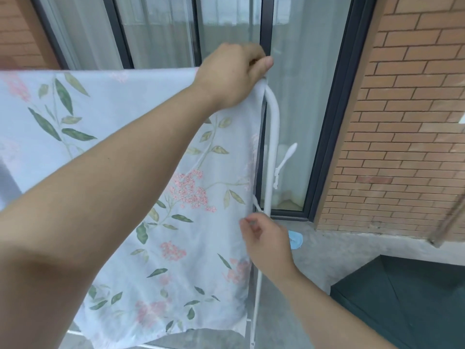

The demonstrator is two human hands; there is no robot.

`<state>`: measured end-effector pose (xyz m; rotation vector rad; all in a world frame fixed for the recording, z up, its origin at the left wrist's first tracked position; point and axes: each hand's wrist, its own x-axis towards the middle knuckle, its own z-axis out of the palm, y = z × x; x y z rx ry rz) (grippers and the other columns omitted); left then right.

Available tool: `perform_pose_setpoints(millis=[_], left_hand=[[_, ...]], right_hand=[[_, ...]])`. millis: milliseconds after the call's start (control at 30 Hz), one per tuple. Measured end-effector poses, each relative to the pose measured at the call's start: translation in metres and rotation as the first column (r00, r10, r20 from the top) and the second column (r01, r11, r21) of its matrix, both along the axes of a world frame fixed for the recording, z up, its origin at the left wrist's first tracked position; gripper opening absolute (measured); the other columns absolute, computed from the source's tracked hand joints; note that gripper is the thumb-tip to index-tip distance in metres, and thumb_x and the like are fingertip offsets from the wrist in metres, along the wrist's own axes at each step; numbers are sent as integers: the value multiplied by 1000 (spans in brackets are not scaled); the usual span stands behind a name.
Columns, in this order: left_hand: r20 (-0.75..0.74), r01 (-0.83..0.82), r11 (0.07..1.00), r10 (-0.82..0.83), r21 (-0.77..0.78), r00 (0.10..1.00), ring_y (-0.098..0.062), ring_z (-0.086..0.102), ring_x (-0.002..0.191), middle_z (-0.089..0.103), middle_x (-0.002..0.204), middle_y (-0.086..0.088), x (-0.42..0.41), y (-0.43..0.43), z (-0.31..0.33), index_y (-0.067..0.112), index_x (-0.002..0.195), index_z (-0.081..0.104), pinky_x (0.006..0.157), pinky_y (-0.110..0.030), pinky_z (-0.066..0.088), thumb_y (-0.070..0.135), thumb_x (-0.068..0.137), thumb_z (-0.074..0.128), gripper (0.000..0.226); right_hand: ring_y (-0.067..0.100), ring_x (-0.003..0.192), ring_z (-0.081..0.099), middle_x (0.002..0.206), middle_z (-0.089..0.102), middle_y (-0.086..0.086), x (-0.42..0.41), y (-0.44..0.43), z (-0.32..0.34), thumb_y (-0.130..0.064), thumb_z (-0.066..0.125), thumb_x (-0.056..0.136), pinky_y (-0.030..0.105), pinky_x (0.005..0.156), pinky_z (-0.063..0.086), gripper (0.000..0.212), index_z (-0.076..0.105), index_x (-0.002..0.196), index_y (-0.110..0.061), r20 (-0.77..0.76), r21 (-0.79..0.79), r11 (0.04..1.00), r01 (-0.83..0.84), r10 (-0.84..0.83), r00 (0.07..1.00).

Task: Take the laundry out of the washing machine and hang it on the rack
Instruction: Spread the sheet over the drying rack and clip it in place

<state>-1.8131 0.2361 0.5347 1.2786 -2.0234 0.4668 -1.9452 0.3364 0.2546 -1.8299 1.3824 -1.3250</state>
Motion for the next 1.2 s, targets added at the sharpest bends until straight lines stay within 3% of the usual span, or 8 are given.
perform_pose_setpoints(millis=[100, 200, 367, 467, 533, 667, 867, 1200], left_hand=[[-95, -6, 1000, 6, -2, 995, -24, 63, 82, 67, 81, 0, 17, 2, 5, 16, 98, 63, 77, -42, 52, 48, 100, 34, 43], [-114, -146, 989, 147, 13, 983, -29, 57, 74, 58, 70, -3, 42, -2, 3, 17, 74, 53, 65, -39, 48, 46, 100, 32, 45], [-122, -317, 948, 313, -16, 942, -27, 44, 55, 44, 53, -1, 66, 0, -9, 15, 58, 36, 50, -31, 26, 51, 100, 28, 56], [-105, -312, 949, 306, -41, 946, -28, 46, 55, 45, 51, -1, 69, 2, -13, 15, 58, 37, 51, -32, 24, 52, 102, 26, 59], [-107, -286, 957, 279, -54, 954, -30, 47, 57, 44, 51, -1, 68, 3, -15, 15, 58, 36, 54, -33, 23, 51, 103, 26, 58], [-87, -257, 964, 251, -67, 964, -25, 46, 57, 45, 52, 1, 68, 4, -16, 18, 59, 37, 67, -32, 27, 52, 104, 23, 58], [-25, -254, 956, 253, -148, 967, -30, 46, 59, 43, 55, 4, 79, 8, -14, 22, 63, 36, 67, -33, 28, 48, 105, 24, 50], [-88, -354, 903, 343, -243, 935, -30, 50, 76, 48, 75, 2, 86, 10, -6, 14, 87, 54, 81, -41, 36, 49, 102, 29, 46]], right_hand=[[9, 60, 54, 67, 59, -13, -2, -12, 63, -31, 66, 92, 29, 63, 49, 9, 67, 86, -23, 127, -285, 953, 99, -64, 990], [10, 77, 53, 80, 56, -12, -10, -37, 124, -26, 66, 91, 27, 74, 45, 7, 67, 94, -20, 189, -485, 837, 253, -182, 965], [14, 114, 54, 117, 62, -4, -10, -80, 202, -37, 59, 97, 31, 102, 42, 32, 65, 123, -19, 144, -395, 896, 202, -157, 977], [3, 73, 55, 76, 58, -19, -6, -97, 236, -43, 54, 98, 30, 74, 46, 23, 64, 83, -28, 170, -255, 965, 60, -16, 985], [12, 55, 33, 56, 35, -9, -2, -106, 245, -41, 57, 96, 31, 57, 27, 46, 47, 62, -11, 164, -205, 979, 6, 28, 986], [11, 55, 28, 58, 32, 0, 5, -112, 243, -33, 57, 98, 28, 53, 25, 47, 53, 71, 6, 175, -280, 959, 37, 13, 985], [9, 50, 23, 55, 25, -6, 5, -111, 263, -27, 51, 103, 24, 47, 21, 43, 38, 64, -12, 150, -379, 924, 57, 0, 989], [2, 53, 32, 60, 34, -12, -6, -124, 297, -25, 41, 107, 25, 59, 29, 44, 30, 65, -26, 437, -378, 872, 312, -130, 890]])
